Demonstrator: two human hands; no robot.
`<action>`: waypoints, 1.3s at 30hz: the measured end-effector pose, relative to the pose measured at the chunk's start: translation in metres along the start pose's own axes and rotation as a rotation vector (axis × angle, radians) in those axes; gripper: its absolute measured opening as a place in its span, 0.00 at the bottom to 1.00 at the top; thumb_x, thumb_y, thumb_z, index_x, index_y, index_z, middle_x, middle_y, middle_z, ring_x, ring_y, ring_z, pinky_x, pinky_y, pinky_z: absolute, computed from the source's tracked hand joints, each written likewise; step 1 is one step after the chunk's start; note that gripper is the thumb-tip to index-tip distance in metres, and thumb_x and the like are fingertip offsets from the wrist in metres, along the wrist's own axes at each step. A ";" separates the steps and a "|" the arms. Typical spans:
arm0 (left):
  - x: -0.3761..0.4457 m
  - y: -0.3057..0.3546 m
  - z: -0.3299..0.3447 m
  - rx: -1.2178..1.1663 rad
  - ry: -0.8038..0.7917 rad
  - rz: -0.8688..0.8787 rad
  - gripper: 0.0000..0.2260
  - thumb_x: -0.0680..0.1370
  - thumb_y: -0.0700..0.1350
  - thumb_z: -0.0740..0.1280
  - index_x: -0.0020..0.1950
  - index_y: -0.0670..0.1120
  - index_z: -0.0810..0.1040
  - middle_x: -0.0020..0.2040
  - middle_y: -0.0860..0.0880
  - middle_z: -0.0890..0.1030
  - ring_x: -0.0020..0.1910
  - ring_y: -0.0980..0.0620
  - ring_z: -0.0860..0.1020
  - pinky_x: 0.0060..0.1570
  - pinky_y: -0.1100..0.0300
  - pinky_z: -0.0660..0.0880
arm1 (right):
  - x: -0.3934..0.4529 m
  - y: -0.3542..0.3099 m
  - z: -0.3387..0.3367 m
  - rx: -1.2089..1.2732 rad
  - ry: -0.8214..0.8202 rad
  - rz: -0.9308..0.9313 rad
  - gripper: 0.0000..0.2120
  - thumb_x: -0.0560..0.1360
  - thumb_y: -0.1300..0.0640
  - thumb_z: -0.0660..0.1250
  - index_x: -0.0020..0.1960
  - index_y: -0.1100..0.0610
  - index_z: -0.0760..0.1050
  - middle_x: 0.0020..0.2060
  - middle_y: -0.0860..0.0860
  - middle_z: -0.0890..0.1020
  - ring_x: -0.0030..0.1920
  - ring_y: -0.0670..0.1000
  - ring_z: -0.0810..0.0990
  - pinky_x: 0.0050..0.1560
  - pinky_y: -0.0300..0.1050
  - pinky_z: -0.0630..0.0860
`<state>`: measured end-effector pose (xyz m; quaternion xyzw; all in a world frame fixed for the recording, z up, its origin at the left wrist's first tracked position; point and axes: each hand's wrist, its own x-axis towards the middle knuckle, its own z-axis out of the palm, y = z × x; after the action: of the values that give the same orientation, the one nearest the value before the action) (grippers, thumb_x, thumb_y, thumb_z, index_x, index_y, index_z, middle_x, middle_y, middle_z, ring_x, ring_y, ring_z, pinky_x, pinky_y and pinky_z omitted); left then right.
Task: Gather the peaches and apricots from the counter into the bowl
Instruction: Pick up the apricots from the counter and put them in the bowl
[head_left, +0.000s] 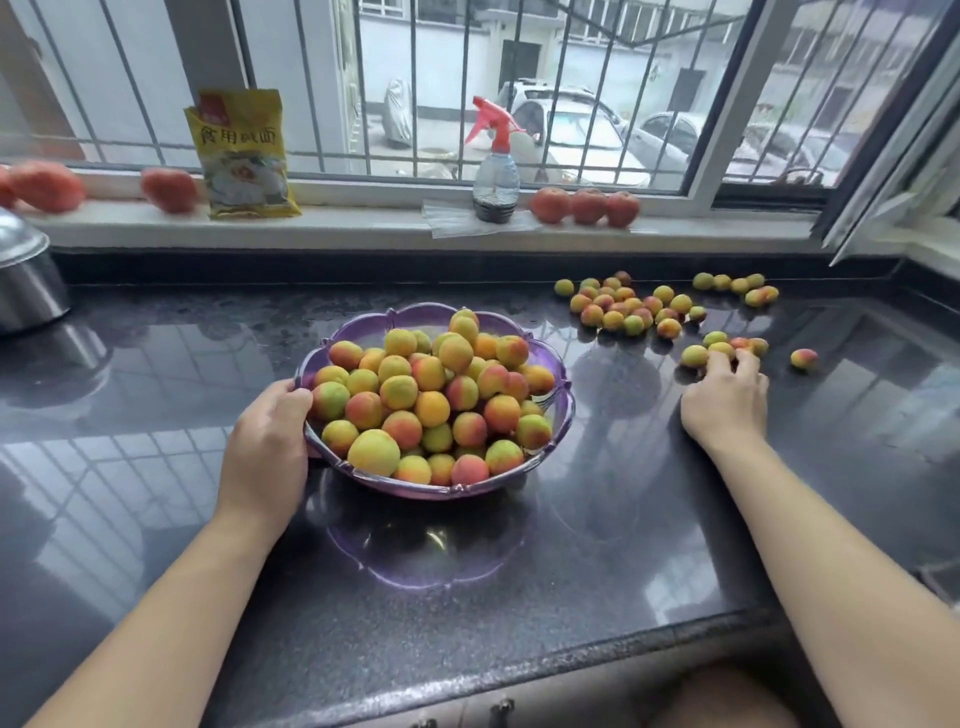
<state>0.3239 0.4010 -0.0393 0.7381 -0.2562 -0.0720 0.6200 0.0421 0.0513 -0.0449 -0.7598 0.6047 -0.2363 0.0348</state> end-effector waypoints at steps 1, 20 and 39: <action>0.000 0.000 0.000 0.002 0.001 0.003 0.16 0.76 0.55 0.56 0.43 0.46 0.78 0.41 0.50 0.81 0.40 0.57 0.76 0.44 0.53 0.72 | 0.004 -0.001 0.000 0.005 -0.026 0.017 0.22 0.80 0.60 0.58 0.73 0.60 0.67 0.76 0.63 0.61 0.71 0.68 0.63 0.72 0.59 0.63; 0.002 -0.003 -0.002 0.001 0.002 0.008 0.15 0.76 0.54 0.57 0.43 0.47 0.79 0.42 0.48 0.82 0.43 0.51 0.77 0.43 0.51 0.72 | -0.034 -0.027 -0.014 0.498 0.065 -0.237 0.14 0.81 0.59 0.67 0.66 0.57 0.79 0.60 0.55 0.81 0.59 0.57 0.80 0.60 0.46 0.76; 0.004 -0.007 -0.004 -0.005 -0.014 -0.002 0.18 0.76 0.56 0.58 0.47 0.47 0.83 0.44 0.49 0.85 0.47 0.47 0.81 0.47 0.50 0.76 | -0.063 -0.182 -0.062 0.494 -0.405 -0.696 0.13 0.78 0.51 0.72 0.62 0.50 0.81 0.55 0.43 0.83 0.57 0.44 0.79 0.58 0.42 0.77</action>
<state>0.3313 0.4033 -0.0444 0.7364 -0.2594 -0.0784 0.6199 0.1714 0.1729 0.0516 -0.9171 0.2210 -0.2177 0.2504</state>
